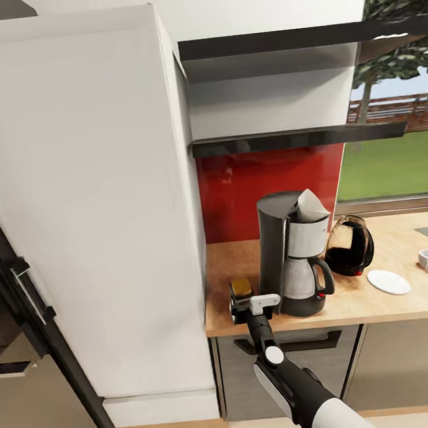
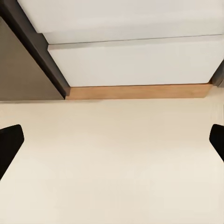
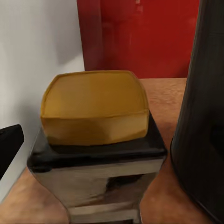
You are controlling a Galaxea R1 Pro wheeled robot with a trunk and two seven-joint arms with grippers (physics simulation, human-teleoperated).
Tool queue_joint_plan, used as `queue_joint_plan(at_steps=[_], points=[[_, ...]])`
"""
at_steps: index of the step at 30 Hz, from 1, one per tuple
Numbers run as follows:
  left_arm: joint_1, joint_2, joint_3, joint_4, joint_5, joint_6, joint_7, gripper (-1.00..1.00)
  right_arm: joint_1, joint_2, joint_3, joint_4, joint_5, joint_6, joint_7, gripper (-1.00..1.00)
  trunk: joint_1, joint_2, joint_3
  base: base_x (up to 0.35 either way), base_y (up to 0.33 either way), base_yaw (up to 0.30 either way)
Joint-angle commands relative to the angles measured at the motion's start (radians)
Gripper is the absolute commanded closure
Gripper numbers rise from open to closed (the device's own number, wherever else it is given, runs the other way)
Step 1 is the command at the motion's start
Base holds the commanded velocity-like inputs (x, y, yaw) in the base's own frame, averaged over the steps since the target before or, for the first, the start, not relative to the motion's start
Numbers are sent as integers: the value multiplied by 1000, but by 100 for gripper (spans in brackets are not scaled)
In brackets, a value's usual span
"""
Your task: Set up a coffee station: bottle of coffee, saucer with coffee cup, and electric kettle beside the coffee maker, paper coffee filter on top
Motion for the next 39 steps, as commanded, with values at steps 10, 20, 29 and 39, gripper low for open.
queue_joint_plan(at_steps=[10, 20, 29, 39], points=[[0, 1, -8, 0, 10, -3, 0, -100, -1, 0, 4, 2, -10, -7, -3, -100, 0, -1, 0, 0, 0, 0], [0, 1, -8, 0, 10, -3, 0, -100, -1, 0, 4, 2, -10, -7, -3, -100, 0, -1, 0, 0, 0, 0], [0, 1, -8, 0, 10, -3, 0, -100, -1, 0, 4, 1, -10, -7, -3, -100, 0, -1, 0, -125, 0, 0], [-4, 0, -8, -1, 11, -4, 0, -100, -1, 0, 5, 3, -16, -7, -3, -100, 0, -1, 0, -197, 0, 0]])
